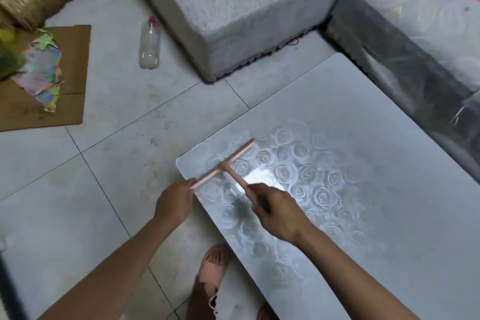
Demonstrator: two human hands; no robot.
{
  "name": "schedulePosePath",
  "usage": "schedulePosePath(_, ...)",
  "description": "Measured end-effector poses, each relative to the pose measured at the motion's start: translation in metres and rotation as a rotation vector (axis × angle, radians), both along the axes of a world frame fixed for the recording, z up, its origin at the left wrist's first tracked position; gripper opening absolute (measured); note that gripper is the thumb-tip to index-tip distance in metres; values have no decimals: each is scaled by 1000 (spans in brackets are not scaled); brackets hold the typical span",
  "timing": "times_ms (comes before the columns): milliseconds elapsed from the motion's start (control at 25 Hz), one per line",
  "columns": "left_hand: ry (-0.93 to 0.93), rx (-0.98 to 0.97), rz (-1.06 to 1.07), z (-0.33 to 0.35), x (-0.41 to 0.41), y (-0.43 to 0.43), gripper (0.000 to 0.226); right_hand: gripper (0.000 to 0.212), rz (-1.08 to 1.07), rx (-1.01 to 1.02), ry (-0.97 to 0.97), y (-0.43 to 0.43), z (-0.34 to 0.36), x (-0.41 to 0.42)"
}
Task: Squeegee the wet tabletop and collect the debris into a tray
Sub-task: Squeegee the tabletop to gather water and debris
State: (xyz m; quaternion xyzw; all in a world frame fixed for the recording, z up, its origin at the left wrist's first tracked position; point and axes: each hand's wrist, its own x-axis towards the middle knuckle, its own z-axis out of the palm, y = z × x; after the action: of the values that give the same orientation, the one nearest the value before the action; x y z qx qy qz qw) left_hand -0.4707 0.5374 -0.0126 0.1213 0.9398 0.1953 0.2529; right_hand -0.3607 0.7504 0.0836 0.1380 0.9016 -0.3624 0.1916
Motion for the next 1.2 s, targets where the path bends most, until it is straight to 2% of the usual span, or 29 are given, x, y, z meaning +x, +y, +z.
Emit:
schedulePosePath(160, 113, -19, -29, -22, -63, -2, 36, 33, -34, 44, -21, -17, -17, -79)
schedulePosePath(280, 143, 2, -45, -33, -80, 3, 35, 34, -50, 30, -71, -14, -25, -101)
schedulePosePath(400, 133, 78, -74, -33, -58, 4, 33, 38, -80, 0, -87, -10, -28, -67)
schedulePosePath(520, 121, 193, -200, -27, -12, 4, 32, 38, -128, 22, -166, -10, -18, 0)
schedulePosePath(680, -105, 149, -354, -23, 40, 15, 40, 41, -88, 84, -297, -2, 15, 45)
schedulePosePath(800, -44, 266, -270, -8, 16, 15, 41, 48, 1, 115, -143, -13, 34, 11)
schedulePosePath(920, 151, 220, -189, -19, -50, 1, 34, 37, -19, 114, -33, -24, 23, -56)
schedulePosePath(1000, 164, 169, -177, -31, -82, -3, 28, 30, 1, 134, -72, -28, 9, -90)
schedulePosePath(1120, 161, 179, -121, -41, -71, 6, 25, 17, 5, 144, -160, -19, -3, -87)
schedulePosePath(1200, 134, 230, -191, -42, -36, 11, 24, 14, -21, 139, -236, -6, 2, -56)
